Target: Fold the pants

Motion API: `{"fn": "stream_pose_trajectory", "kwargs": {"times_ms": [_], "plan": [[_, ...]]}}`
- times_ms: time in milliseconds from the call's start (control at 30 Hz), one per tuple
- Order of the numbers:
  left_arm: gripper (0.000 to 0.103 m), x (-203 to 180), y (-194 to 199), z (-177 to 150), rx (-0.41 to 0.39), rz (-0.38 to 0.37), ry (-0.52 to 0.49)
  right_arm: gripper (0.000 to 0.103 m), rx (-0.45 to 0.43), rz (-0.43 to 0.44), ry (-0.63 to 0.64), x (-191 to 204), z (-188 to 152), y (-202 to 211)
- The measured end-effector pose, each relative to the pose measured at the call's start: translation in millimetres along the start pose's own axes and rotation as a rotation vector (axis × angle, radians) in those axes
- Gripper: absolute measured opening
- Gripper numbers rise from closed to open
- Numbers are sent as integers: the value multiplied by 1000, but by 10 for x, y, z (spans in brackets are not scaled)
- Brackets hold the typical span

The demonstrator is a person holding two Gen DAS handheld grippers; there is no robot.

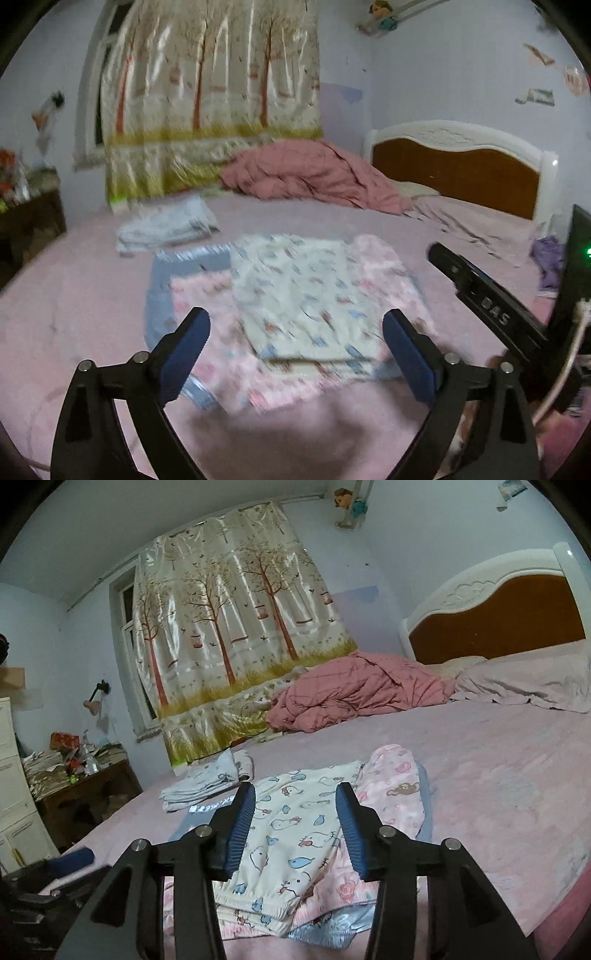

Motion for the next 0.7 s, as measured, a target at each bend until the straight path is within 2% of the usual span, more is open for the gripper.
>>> {"fn": "stream_pose_trajectory", "kwargs": {"times_ms": [133, 267, 400, 533, 600, 700], "plan": [[97, 140, -138, 30, -46, 105, 21, 51, 10, -43, -34, -66, -39, -108], [97, 332, -251, -40, -54, 131, 67, 51, 28, -76, -72, -259, -141, -201], [97, 465, -413, -277, 23, 154, 77, 51, 57, -127, -97, -469, -217, -345], [97, 513, -478, -718, 111, 179, 133, 51, 59, -154, -123, -598, -160, -508], [94, 503, -446, -938, 154, 175, 211, 51, 47, -162, -105, -574, -121, -558], [92, 340, -287, -1240, 180, 97, 403, 51, 24, -151, -44, -428, -74, -651]]}}
Point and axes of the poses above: each gripper's, at about its wrist camera, not at the fingertips, and y roughly against the way its jaws point, x to its left, z to its top, the point moved 5 cm from there along -y, roughly the way its jaws point, and after that the axes turned 1 degree about -y, right-handed, at the moved point
